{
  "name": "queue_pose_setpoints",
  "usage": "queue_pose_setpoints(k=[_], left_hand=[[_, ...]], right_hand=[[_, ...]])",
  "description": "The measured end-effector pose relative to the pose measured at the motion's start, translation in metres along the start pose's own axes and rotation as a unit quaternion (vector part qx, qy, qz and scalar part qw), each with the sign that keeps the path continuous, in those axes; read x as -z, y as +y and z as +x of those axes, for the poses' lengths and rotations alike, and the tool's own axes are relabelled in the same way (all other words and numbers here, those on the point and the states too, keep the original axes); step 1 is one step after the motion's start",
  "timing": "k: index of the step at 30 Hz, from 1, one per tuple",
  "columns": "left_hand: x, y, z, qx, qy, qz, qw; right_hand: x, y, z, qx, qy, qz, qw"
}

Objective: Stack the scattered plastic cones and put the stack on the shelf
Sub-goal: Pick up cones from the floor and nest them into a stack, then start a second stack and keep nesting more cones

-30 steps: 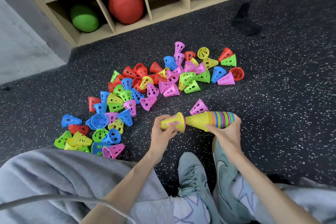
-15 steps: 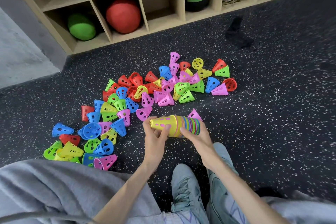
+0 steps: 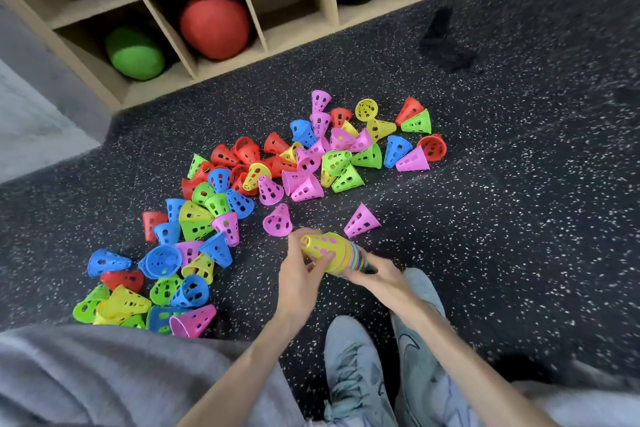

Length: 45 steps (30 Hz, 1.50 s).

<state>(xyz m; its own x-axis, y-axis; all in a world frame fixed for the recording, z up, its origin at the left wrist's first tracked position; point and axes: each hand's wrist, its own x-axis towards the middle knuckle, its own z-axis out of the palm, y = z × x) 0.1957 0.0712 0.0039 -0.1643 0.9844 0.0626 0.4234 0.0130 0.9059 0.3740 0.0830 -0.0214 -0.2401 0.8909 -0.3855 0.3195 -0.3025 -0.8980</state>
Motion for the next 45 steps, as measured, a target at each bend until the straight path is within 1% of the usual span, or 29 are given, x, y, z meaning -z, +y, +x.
queue_pose_setpoints(k=[5,8,11,14,16,20,24,27,31,37,41,45], left_hand=[[-0.008,-0.005,0.009,-0.004,-0.006,0.028,1.0],[-0.014,-0.003,0.012,-0.007,-0.029,0.043,0.999],[-0.021,0.003,0.011,-0.024,-0.06,0.083,0.994],[-0.028,0.01,0.01,-0.034,-0.075,0.108,0.991],[-0.033,0.013,0.009,-0.031,-0.082,0.123,0.989],[-0.033,0.019,0.006,-0.02,-0.086,0.132,0.987],[-0.015,0.02,0.006,-0.023,-0.097,0.175,0.979],[0.01,0.025,0.01,-0.019,-0.088,0.207,0.974],[0.05,0.043,0.014,-0.048,-0.091,0.303,0.947],[0.084,0.076,0.02,-0.083,-0.086,0.403,0.907],[0.092,0.08,0.038,-0.095,-0.09,0.494,0.86],[0.098,0.057,0.066,-0.112,-0.115,0.556,0.815]], right_hand=[[0.004,-0.003,-0.001,-0.003,0.01,0.005,1.0],[0.005,0.0,0.0,0.004,0.017,0.013,1.0],[0.007,-0.005,-0.005,0.023,0.042,0.03,0.998],[0.009,-0.011,-0.012,0.047,0.073,0.038,0.996],[0.01,-0.016,-0.016,0.065,0.078,0.022,0.995],[0.01,-0.035,-0.028,0.071,0.079,-0.035,0.994],[0.006,-0.05,-0.036,0.076,0.079,-0.099,0.989],[0.001,-0.066,-0.039,0.102,0.098,-0.17,0.975],[-0.009,-0.094,-0.043,0.137,0.103,-0.282,0.944],[-0.005,-0.152,-0.05,0.209,0.113,-0.364,0.9],[0.004,-0.182,-0.035,0.249,0.126,-0.401,0.873],[0.013,-0.186,0.001,0.265,0.094,-0.466,0.839]])
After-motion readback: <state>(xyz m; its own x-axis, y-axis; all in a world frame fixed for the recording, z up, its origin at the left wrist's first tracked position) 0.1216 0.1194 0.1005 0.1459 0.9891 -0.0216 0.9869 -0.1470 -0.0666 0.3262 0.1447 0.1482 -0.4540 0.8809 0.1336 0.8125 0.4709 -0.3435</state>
